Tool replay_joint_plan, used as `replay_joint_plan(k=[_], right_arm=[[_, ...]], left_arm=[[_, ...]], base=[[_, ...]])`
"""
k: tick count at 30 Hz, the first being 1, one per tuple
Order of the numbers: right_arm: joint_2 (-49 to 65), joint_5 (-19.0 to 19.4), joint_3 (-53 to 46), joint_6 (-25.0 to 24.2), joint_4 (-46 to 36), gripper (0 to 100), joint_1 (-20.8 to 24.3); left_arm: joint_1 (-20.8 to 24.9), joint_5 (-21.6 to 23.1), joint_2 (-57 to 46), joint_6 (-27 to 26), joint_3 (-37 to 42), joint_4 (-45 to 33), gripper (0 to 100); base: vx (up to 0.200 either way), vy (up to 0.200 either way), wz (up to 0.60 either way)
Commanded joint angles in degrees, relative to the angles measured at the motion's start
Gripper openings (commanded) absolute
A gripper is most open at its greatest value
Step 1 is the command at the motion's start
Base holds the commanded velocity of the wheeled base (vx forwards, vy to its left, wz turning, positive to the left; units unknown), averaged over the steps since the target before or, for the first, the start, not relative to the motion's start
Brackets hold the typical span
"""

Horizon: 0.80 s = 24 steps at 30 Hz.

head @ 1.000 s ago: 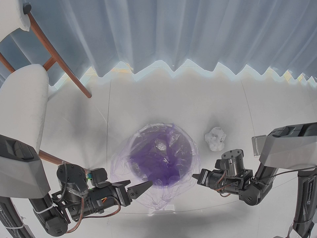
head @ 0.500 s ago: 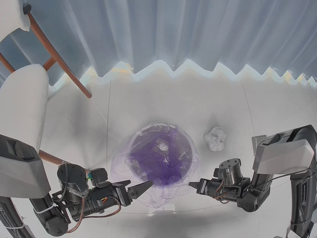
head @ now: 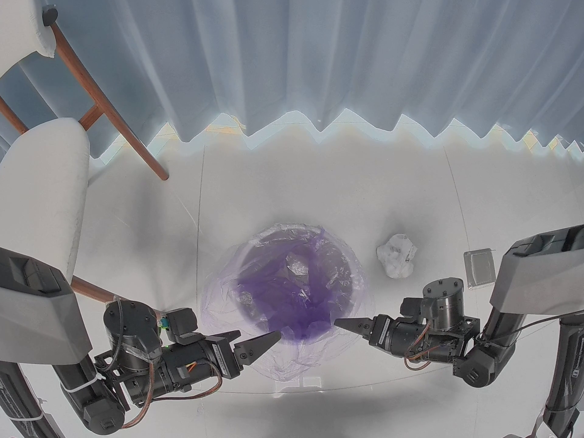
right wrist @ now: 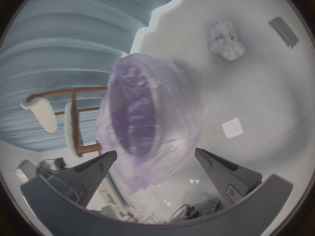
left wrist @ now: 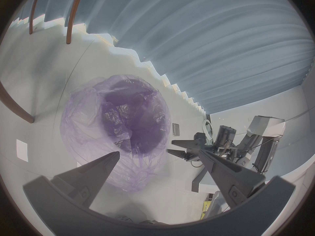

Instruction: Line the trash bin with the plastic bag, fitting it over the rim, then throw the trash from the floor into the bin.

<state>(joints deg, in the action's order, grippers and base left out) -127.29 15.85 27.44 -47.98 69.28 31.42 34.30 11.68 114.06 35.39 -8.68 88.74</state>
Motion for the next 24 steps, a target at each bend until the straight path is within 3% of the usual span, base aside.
replay_joint_plan(k=[1,4,9,24], right_arm=[[9.8,6.0,-2.7,-5.5,-0.1,100,-0.1],[9.7,7.7,-4.2,-5.4,-0.1,100,0.3],[7.6,7.4,-4.8,-1.9,0.2,100,1.3],[4.7,7.3,-4.2,-0.9,0.5,100,1.2]], left_arm=[[0.1,0.0,0.1,0.0,0.0,0.0,100],[-0.1,0.0,0.9,0.1,-0.1,-0.1,100],[-0.4,0.0,5.3,0.1,-0.5,0.0,100],[-0.9,-0.7,6.4,0.1,2.7,0.0,100]], base=[[0.0,0.0,0.0],[0.0,0.0,0.0],[0.0,0.0,0.0],[0.0,0.0,0.0]])
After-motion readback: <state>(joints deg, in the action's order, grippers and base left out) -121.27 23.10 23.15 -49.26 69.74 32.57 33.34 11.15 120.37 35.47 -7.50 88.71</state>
